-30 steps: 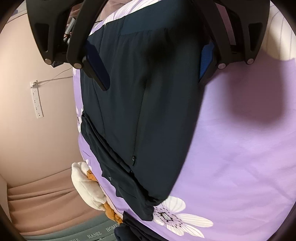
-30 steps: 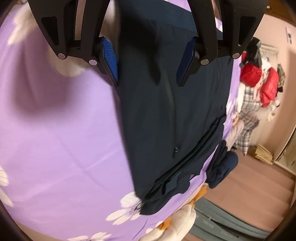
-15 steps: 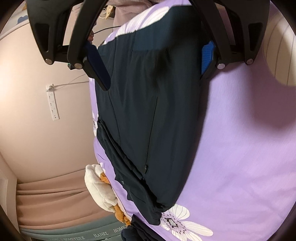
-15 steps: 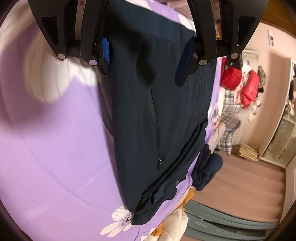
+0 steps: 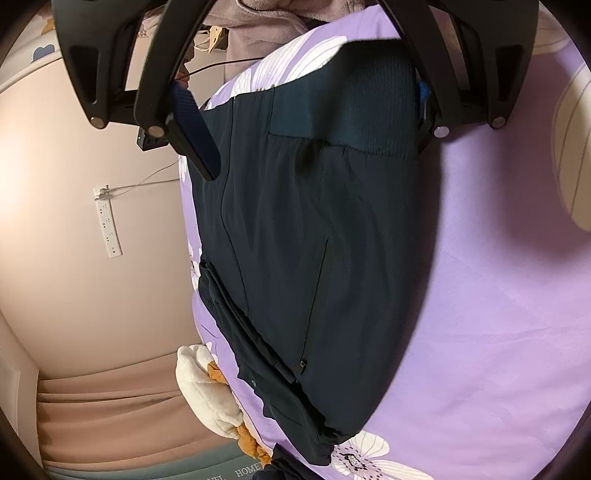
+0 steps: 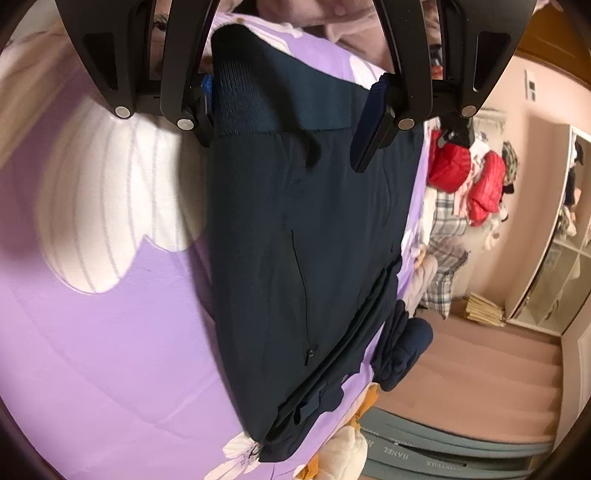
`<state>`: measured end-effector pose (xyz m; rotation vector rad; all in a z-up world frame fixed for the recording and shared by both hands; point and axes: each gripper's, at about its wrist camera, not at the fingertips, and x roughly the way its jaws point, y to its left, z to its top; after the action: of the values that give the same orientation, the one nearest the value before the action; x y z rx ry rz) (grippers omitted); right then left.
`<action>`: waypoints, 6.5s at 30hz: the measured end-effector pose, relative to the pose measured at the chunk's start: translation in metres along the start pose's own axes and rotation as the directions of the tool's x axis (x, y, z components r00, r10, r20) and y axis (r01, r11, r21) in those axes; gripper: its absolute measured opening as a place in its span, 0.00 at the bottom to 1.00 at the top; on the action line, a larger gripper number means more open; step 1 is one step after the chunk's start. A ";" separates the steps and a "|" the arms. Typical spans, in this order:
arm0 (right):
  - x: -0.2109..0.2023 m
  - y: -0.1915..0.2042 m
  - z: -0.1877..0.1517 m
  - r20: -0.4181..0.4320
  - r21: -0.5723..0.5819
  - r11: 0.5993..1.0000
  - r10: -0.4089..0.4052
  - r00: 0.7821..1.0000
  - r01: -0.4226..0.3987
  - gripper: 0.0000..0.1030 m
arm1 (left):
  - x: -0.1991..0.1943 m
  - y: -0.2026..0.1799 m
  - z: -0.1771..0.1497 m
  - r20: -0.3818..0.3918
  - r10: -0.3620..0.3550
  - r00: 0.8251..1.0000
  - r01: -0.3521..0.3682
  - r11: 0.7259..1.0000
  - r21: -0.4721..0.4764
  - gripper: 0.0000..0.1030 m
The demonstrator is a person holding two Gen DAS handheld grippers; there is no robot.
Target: Fold large clothes
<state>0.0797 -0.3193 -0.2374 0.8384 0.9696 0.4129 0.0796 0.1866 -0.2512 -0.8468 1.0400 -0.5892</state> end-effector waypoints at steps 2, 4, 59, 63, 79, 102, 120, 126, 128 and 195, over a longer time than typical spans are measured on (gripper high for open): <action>0.003 0.004 0.001 -0.002 -0.016 1.000 -0.003 1.000 0.003 0.60 | 0.003 -0.001 0.001 0.002 0.002 1.000 -0.002 1.000 0.001 0.83; 0.008 0.008 0.002 0.000 -0.036 0.999 -0.014 1.000 0.014 0.60 | 0.006 -0.002 0.004 0.005 -0.001 1.000 0.001 1.000 -0.004 0.83; -0.009 0.081 0.020 0.200 -0.268 0.961 0.122 0.972 -0.065 0.15 | -0.009 -0.102 0.028 0.194 0.137 0.971 -0.183 0.952 0.247 0.09; -0.011 0.081 0.018 0.200 -0.273 0.959 0.127 0.972 -0.069 0.15 | -0.008 -0.110 0.026 0.206 0.148 0.967 -0.203 0.940 0.276 0.09; -0.016 0.080 0.018 0.218 -0.283 0.954 0.160 0.963 -0.095 0.14 | -0.009 -0.125 0.026 0.230 0.159 0.960 -0.231 0.916 0.329 0.10; -0.030 0.090 0.018 0.225 -0.322 0.934 0.232 0.946 -0.152 0.14 | -0.033 -0.138 0.014 0.260 0.091 0.961 -0.183 0.916 0.357 0.09; -0.059 0.108 0.014 0.230 -0.386 0.895 0.330 0.916 -0.225 0.14 | -0.069 -0.142 -0.004 0.232 -0.094 0.968 0.010 0.940 0.341 0.09; -0.072 0.118 0.010 0.233 -0.424 0.872 0.365 0.902 -0.243 0.14 | -0.089 -0.156 -0.016 0.253 -0.143 0.957 0.043 0.930 0.365 0.09; -0.077 0.122 0.009 0.235 -0.437 0.863 0.383 0.893 -0.255 0.14 | -0.095 -0.162 -0.022 0.258 -0.157 0.953 0.049 0.923 0.381 0.09; 0.050 0.038 0.209 0.247 0.046 0.999 -0.014 0.969 0.003 0.14 | 0.095 -0.065 0.246 0.163 0.251 0.954 -0.240 0.967 -0.084 0.11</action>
<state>0.2851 -0.3540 -0.1734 0.9037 0.7525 0.2713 0.3407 0.1561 -0.1832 -0.7936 0.9909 -0.2687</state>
